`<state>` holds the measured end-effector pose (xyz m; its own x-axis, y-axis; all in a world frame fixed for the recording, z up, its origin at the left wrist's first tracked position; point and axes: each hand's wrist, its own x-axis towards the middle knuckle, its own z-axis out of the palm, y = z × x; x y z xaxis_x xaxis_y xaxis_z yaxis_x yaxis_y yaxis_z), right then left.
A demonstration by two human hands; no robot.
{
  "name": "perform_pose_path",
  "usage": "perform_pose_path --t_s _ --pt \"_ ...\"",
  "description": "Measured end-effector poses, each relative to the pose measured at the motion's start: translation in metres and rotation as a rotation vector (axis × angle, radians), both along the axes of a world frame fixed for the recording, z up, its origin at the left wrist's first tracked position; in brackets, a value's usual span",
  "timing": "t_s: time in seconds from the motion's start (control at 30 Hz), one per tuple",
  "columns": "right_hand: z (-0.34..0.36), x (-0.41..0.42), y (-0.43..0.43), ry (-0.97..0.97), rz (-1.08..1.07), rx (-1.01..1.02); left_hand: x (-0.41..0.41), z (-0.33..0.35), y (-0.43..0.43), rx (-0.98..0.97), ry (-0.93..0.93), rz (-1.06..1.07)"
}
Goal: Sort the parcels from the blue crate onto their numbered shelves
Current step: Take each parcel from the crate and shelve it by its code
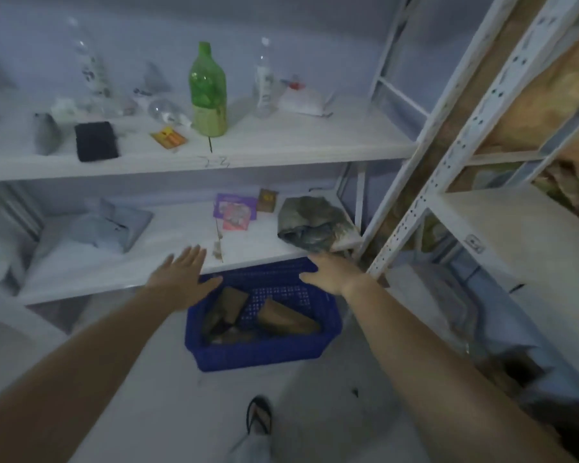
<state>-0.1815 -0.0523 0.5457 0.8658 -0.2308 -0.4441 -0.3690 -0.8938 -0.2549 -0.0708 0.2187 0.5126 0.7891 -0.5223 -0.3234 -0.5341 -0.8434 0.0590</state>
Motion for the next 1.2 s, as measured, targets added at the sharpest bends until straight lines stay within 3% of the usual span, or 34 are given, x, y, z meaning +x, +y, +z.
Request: perform_pose_path --t_s 0.27,0.43,0.5,0.6,0.73,0.87,0.97,1.03,1.1,1.2 --pt "-0.173 0.085 -0.075 0.303 -0.004 0.075 0.082 -0.155 -0.056 0.111 0.200 0.023" --pt "-0.303 0.123 -0.062 0.339 0.050 0.180 0.118 -0.281 -0.047 0.175 0.334 0.057" --pt "-0.356 0.137 -0.056 0.343 0.015 0.229 0.134 -0.336 -0.045 0.143 0.418 0.110" --pt "-0.441 0.154 -0.050 0.347 -0.024 0.235 0.158 -0.418 -0.055 -0.053 0.558 0.295" --pt "-0.553 0.182 -0.030 0.416 -0.277 0.407 0.181 -0.526 -0.067 -0.340 0.755 0.600" --pt "-0.652 0.207 -0.005 0.537 -0.672 0.595 0.193 -0.617 -0.070 -0.410 0.865 0.945" --pt "-0.710 0.214 0.009 0.506 -0.767 0.583 0.196 -0.666 -0.070 -0.376 0.849 1.060" --pt "-0.735 0.219 0.013 0.507 -0.795 0.579 0.189 -0.691 -0.069 -0.210 0.790 0.914" --pt "-0.750 0.224 0.015 0.660 -0.780 0.658 0.179 -0.707 -0.069 -0.087 0.684 0.761" --pt "-0.760 0.227 0.017 0.721 -0.894 0.716 0.172 -0.713 -0.070 -0.112 0.655 0.946"
